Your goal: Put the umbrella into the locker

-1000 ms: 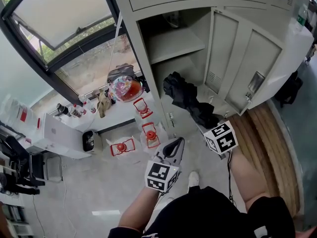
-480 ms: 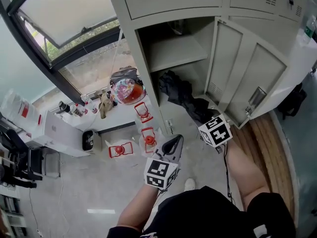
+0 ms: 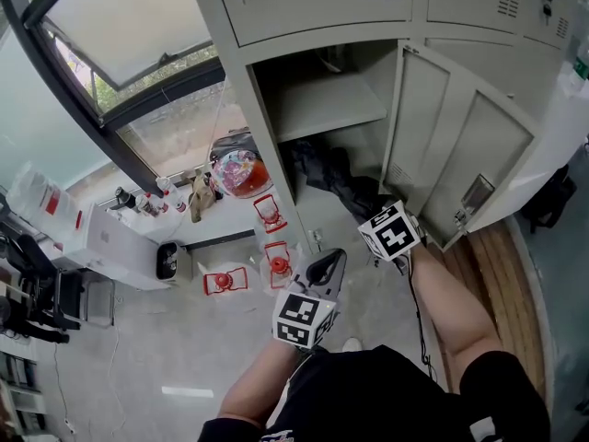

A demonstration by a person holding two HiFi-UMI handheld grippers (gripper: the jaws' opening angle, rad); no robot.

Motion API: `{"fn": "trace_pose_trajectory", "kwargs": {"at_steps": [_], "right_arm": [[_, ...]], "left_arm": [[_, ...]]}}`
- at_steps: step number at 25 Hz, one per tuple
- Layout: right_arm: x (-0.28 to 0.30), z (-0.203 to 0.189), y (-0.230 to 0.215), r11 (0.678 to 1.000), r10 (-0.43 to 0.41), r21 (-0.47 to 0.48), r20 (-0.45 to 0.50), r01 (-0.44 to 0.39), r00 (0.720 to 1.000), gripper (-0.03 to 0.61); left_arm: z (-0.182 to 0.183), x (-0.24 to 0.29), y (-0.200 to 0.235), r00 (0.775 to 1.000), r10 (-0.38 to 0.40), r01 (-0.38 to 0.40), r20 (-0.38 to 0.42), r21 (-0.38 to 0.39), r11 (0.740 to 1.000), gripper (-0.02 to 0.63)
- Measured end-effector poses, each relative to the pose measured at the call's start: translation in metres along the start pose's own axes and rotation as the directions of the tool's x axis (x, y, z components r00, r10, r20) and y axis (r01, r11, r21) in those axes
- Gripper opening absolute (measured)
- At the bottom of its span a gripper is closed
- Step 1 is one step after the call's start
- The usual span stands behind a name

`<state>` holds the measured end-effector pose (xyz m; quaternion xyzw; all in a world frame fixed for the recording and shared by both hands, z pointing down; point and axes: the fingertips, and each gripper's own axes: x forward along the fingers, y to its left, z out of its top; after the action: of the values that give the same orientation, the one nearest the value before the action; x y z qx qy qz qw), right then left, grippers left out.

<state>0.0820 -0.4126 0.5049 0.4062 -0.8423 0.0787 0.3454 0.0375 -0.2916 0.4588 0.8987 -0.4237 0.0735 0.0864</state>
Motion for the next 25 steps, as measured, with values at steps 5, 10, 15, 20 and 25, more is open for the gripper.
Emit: {"fn": "trace_pose_trajectory", "kwargs": {"at_steps": [5, 10, 15, 20, 25], "right_arm": [[0.017, 0.009, -0.006, 1.000, -0.007, 0.003, -0.019, 0.007, 1.000, 0.201], [0.038, 0.024, -0.010, 1.000, -0.017, -0.017, -0.028, 0.016, 0.999, 0.201], [0.063, 0.038, -0.017, 0.998, -0.039, -0.046, -0.042, 0.037, 0.998, 0.201], [0.090, 0.049, -0.025, 0.998, -0.053, -0.036, -0.053, 0.051, 0.997, 0.201], [0.112, 0.051, -0.035, 0.997, -0.066, -0.045, -0.074, 0.063, 0.995, 0.201]], "left_arm": [[0.003, 0.005, 0.008, 1.000, 0.003, -0.003, 0.002, 0.004, 1.000, 0.015], [0.006, 0.012, 0.027, 1.000, -0.011, 0.011, -0.001, 0.015, 1.000, 0.015], [0.013, 0.021, 0.050, 1.000, -0.030, 0.030, -0.001, 0.020, 0.999, 0.015], [0.017, 0.028, 0.074, 0.999, -0.042, 0.043, -0.011, 0.030, 0.999, 0.015], [0.018, 0.034, 0.094, 0.999, -0.044, 0.045, -0.024, 0.024, 0.999, 0.015]]}}
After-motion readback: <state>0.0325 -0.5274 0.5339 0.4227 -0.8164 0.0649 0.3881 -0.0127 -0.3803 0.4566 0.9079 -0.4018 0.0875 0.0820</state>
